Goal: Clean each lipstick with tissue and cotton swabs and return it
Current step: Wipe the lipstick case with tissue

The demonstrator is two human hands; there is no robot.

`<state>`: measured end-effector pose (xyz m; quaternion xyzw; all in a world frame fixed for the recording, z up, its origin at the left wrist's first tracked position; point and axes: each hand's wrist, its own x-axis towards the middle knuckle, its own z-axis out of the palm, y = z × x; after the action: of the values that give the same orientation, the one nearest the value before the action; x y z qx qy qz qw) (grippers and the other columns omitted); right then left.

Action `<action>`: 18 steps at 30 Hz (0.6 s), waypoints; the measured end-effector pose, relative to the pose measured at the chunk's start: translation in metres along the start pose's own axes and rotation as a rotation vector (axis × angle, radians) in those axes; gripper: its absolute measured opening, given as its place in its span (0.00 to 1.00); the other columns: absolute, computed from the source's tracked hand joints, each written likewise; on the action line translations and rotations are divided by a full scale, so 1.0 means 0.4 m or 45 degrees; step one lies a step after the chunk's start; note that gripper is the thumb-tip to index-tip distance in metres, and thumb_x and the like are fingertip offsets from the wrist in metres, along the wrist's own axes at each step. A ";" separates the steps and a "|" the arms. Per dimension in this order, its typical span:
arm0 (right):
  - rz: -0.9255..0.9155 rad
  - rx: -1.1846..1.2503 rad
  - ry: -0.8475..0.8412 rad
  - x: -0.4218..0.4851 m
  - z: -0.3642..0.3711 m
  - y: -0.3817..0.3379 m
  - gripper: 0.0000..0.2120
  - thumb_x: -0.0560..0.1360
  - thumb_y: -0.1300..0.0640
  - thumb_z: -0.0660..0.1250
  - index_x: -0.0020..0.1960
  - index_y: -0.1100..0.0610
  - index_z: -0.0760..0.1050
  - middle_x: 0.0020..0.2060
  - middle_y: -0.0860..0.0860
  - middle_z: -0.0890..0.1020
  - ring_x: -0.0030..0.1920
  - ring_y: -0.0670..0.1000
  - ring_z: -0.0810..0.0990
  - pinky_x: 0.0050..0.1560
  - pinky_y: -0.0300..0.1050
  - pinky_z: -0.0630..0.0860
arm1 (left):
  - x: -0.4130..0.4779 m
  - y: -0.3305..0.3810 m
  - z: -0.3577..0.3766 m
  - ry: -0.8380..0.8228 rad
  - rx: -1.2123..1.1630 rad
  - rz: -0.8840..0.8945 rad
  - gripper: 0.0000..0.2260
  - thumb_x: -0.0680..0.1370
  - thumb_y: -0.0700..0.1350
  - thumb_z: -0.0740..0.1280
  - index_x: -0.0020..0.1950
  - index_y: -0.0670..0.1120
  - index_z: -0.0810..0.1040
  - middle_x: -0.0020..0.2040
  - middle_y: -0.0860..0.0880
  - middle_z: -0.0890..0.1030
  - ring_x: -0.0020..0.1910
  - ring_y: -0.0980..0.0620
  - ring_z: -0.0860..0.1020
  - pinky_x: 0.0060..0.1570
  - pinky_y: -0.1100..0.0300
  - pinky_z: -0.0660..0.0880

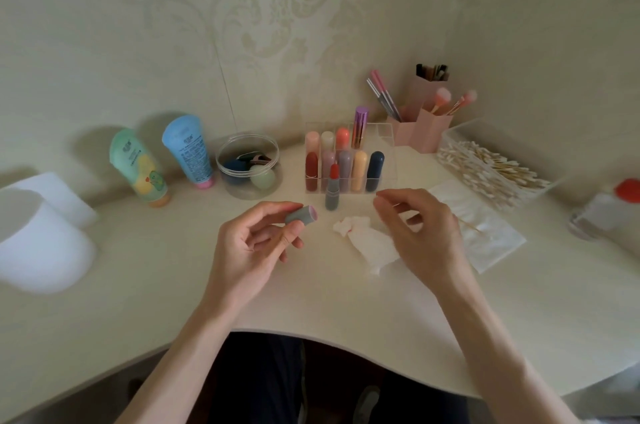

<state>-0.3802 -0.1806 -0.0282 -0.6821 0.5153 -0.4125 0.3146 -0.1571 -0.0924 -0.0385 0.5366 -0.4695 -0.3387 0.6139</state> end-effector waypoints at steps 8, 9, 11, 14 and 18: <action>0.112 -0.348 0.113 0.014 -0.093 0.052 0.08 0.79 0.57 0.72 0.57 0.48 0.85 0.46 0.43 0.84 0.51 0.46 0.81 0.46 0.36 0.72 | -0.008 0.007 0.022 -0.191 0.143 -0.002 0.14 0.78 0.42 0.74 0.63 0.48 0.82 0.50 0.48 0.86 0.41 0.46 0.85 0.40 0.66 0.77; 0.120 -0.470 0.167 0.017 -0.109 0.064 0.09 0.79 0.58 0.72 0.57 0.49 0.85 0.47 0.46 0.84 0.52 0.51 0.80 0.48 0.43 0.74 | -0.007 0.008 0.026 -0.200 0.146 -0.003 0.14 0.78 0.42 0.74 0.64 0.48 0.82 0.51 0.48 0.86 0.41 0.46 0.85 0.40 0.66 0.77; 0.117 -0.732 0.273 0.024 -0.137 0.088 0.08 0.79 0.59 0.72 0.57 0.53 0.85 0.50 0.53 0.85 0.54 0.58 0.80 0.52 0.50 0.76 | -0.006 0.006 0.033 -0.221 0.156 -0.002 0.13 0.78 0.43 0.73 0.62 0.47 0.83 0.51 0.48 0.86 0.42 0.46 0.85 0.39 0.66 0.77; 0.112 -0.908 0.305 0.032 -0.150 0.120 0.06 0.79 0.58 0.72 0.54 0.56 0.85 0.50 0.58 0.84 0.53 0.62 0.78 0.53 0.53 0.74 | -0.004 0.000 0.042 -0.236 0.114 -0.043 0.11 0.78 0.44 0.73 0.60 0.47 0.84 0.48 0.47 0.86 0.42 0.45 0.85 0.38 0.64 0.77; 0.092 -0.918 0.345 0.032 -0.135 0.136 0.02 0.78 0.60 0.73 0.50 0.57 0.84 0.48 0.58 0.83 0.52 0.63 0.77 0.52 0.54 0.72 | 0.000 0.001 0.049 -0.264 0.098 -0.044 0.11 0.78 0.44 0.73 0.60 0.47 0.84 0.47 0.45 0.86 0.43 0.45 0.85 0.37 0.61 0.78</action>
<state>-0.4504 -0.2078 -0.0468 -0.6695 0.6880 -0.2800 -0.0019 -0.1756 -0.0990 -0.0382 0.5299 -0.5339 -0.3846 0.5350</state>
